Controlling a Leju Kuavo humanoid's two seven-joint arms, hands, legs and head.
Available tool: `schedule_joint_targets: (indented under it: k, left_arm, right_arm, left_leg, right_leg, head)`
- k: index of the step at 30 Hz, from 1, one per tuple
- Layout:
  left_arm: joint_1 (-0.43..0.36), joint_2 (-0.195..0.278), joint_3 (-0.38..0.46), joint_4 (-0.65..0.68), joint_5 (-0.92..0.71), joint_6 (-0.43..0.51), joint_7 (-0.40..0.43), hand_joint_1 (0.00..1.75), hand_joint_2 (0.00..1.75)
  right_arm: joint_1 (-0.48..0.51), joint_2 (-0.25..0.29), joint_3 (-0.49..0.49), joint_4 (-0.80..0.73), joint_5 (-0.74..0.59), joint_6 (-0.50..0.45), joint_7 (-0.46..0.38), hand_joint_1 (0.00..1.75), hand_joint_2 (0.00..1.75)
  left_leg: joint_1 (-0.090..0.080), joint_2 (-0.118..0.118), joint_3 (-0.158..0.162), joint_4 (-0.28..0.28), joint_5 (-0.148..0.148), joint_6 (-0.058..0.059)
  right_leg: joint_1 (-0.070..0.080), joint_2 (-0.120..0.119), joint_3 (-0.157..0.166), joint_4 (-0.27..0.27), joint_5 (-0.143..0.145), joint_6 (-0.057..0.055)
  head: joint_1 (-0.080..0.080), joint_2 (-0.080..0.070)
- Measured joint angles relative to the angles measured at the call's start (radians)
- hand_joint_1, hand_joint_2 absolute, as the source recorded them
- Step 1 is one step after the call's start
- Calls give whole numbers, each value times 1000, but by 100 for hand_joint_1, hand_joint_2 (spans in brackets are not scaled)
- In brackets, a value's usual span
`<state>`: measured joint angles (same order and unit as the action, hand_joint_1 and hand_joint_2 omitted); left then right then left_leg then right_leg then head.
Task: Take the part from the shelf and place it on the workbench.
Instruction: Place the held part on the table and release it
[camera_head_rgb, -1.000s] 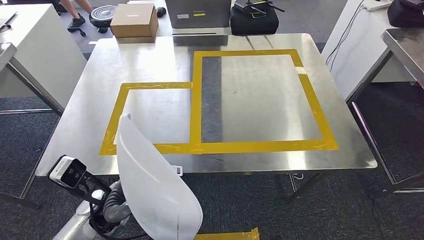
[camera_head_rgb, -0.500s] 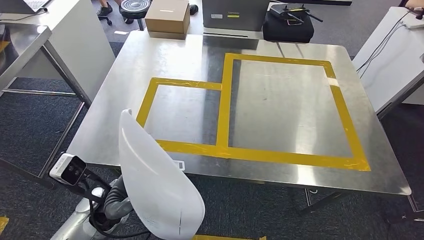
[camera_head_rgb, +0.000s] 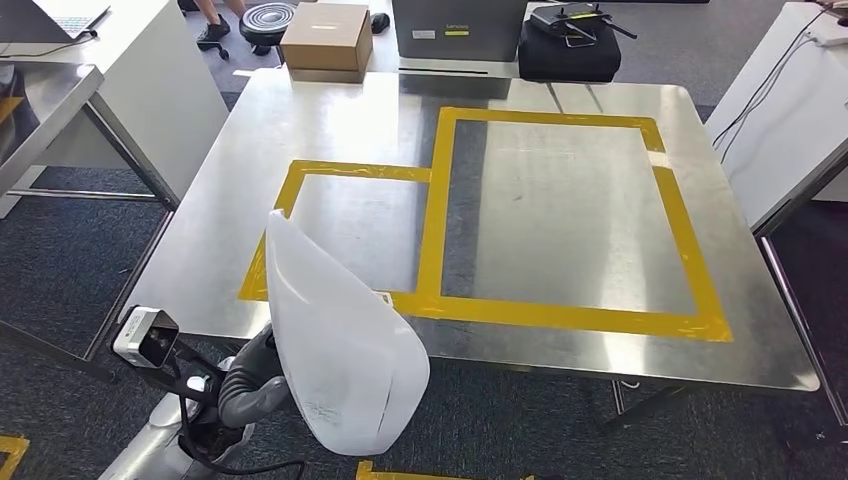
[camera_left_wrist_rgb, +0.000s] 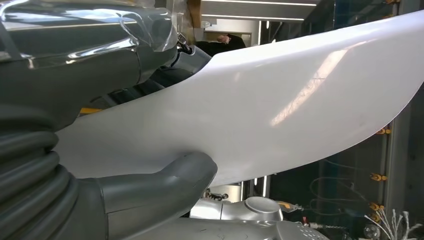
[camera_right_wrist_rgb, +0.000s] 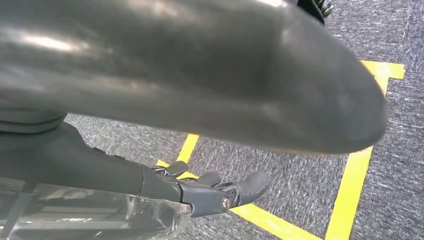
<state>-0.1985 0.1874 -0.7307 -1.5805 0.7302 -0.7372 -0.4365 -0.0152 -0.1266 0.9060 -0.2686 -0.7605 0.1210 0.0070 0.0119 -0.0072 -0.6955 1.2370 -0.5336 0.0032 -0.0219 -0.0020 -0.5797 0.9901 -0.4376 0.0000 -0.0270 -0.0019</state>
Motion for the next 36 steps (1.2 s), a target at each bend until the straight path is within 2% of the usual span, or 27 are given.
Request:
schedule_joint_targets:
  k: [1,3,5,8,9,10,12,13,14,15,16,17,18,19,22,24,25,27,28,29,30,32,33,34,36]
  left_arm:
    - [-1,1,1,1,-3,4,-1,175,175]
    - [-3,1,4,2,-31,40,-6,175,175]
    - [-2,3,14,2,-109,141,-18,175,175]
    - [2,11,43,2,-334,404,-35,175,175]
    - [2,14,56,2,-421,501,-36,175,175]
    - [2,15,69,3,-508,594,-29,175,175]
    - [1,20,97,7,-721,793,17,175,175]
    - [0,23,113,15,-855,898,64,175,175]
    - [-4,25,131,26,-994,995,119,175,175]
    - [-9,27,149,42,-1124,1076,177,175,175]
    - [-16,28,169,60,-1243,1142,235,175,175]
    - [-24,29,190,79,-1337,1185,282,175,175]
    - [-32,31,210,98,-1410,1214,320,175,175]
    - [-40,32,228,115,-1459,1230,344,175,175]
    - [-51,33,262,151,-1509,1240,370,175,175]
    - [-58,33,275,172,-1568,1248,405,175,175]
    - [-66,33,282,187,-1612,1252,432,175,175]
    - [-89,32,299,234,-1706,1262,487,175,175]
    - [-102,31,308,265,-1751,1267,508,175,175]
    - [-116,30,316,299,-1793,1273,525,175,175]
    - [-132,29,323,333,-1829,1278,534,175,175]
    - [-170,24,334,397,-1885,1287,542,175,175]
    - [-190,21,337,427,-1906,1289,542,175,175]
    - [-212,17,337,456,-1926,1290,541,175,175]
    - [-251,5,336,516,-1957,1290,528,175,175]
  right_arm:
    - [0,2,0,1,-1,0,-2,0,0]
    - [0,5,0,1,-8,-1,-7,0,0]
    - [1,8,0,2,-19,-4,-16,0,0]
    - [5,13,0,5,-38,-15,-33,0,0]
    - [6,14,0,6,-43,-19,-37,0,0]
    - [8,16,0,8,-47,-24,-42,0,0]
    - [11,20,0,12,-52,-37,-48,0,0]
    - [13,23,0,14,-53,-45,-50,0,0]
    - [13,25,0,16,-54,-53,-51,0,0]
    - [13,27,0,17,-54,-59,-51,0,0]
    - [11,29,1,18,-53,-62,-51,0,0]
    - [8,31,2,18,-52,-64,-49,0,0]
    - [5,33,2,18,-51,-64,-47,0,0]
    - [2,35,3,18,-50,-65,-43,0,0]
    - [-5,40,5,19,-49,-65,-35,0,0]
    - [-10,42,8,19,-47,-64,-31,0,0]
    - [-13,43,11,19,-45,-63,-28,0,0]
    - [-19,43,17,19,-42,-62,-21,0,0]
    - [-22,44,20,19,-39,-62,-18,0,0]
    - [-25,44,23,19,-37,-62,-15,0,0]
    - [-29,45,26,19,-33,-62,-11,0,0]
    - [-38,46,31,18,-27,-61,0,0,0]
    - [-44,47,33,18,-25,-61,5,0,0]
    - [-50,48,36,18,-23,-60,9,0,0]
    - [-57,49,43,17,-18,-57,15,0,0]
  left_leg:
    - [0,2,37,-74,37,4]
    - [-4,4,101,-201,79,15]
    - [-10,4,117,-237,79,24]
    - [-9,4,128,-255,91,41]
    - [-6,5,132,-263,96,47]
    - [-5,6,136,-267,100,50]
    - [-6,6,134,-267,101,53]
    - [-7,5,133,-266,101,52]
    - [-7,5,133,-265,100,52]
    - [-6,4,133,-263,99,50]
    - [-6,3,133,-259,97,46]
    - [-6,2,132,-253,93,41]
    - [-7,2,130,-246,89,35]
    - [-9,1,127,-240,86,30]
    - [-7,1,119,-232,82,19]
    - [-2,2,102,-199,58,9]
    - [0,3,80,-152,31,4]
    - [1,4,14,-14,-28,-3]
    - [1,4,-15,43,-44,-4]
    - [1,4,-27,64,-41,-3]
    - [1,4,-19,43,-18,0]
    - [-1,4,43,-91,54,12]
    - [-3,4,76,-155,78,18]
    - [-6,5,98,-199,89,24]
    - [-11,5,109,-221,87,29]
  right_leg:
    - [0,1,2,0,0,0]
    - [5,1,2,0,-1,5]
    - [8,1,0,0,-1,14]
    - [6,1,-7,12,-9,27]
    - [6,1,-23,46,-27,25]
    - [4,1,-50,102,-53,21]
    - [4,1,-115,242,-109,17]
    - [3,1,-136,286,-121,20]
    - [2,1,-139,293,-118,27]
    - [0,1,-122,257,-99,37]
    - [-3,1,-88,187,-69,47]
    - [-4,1,-53,117,-45,52]
    - [-4,2,-25,59,-25,51]
    - [-3,3,-9,27,-16,47]
    - [0,4,-6,20,-13,27]
    - [-4,4,-5,18,-11,13]
    - [-5,4,-5,18,-11,8]
    - [-2,4,-6,18,-11,2]
    - [0,4,-6,18,-11,2]
    - [1,4,-6,18,-11,2]
    - [3,4,-4,18,-11,2]
    - [5,4,-1,18,-11,2]
    - [9,4,-1,18,-11,3]
    - [11,4,-3,18,-10,5]
    - [14,2,-8,16,-6,11]
  head:
    - [0,0]
    - [0,0]
    - [1,0]
    - [2,0]
    - [3,0]
    - [4,0]
    - [4,0]
    - [4,0]
    - [4,0]
    - [4,0]
    - [4,0]
    - [4,0]
    - [4,0]
    - [3,0]
    - [3,0]
    - [2,0]
    - [2,0]
    - [2,0]
    - [2,0]
    - [2,0]
    - [2,0]
    - [2,0]
    - [2,0]
    - [2,0]
    - [2,0]
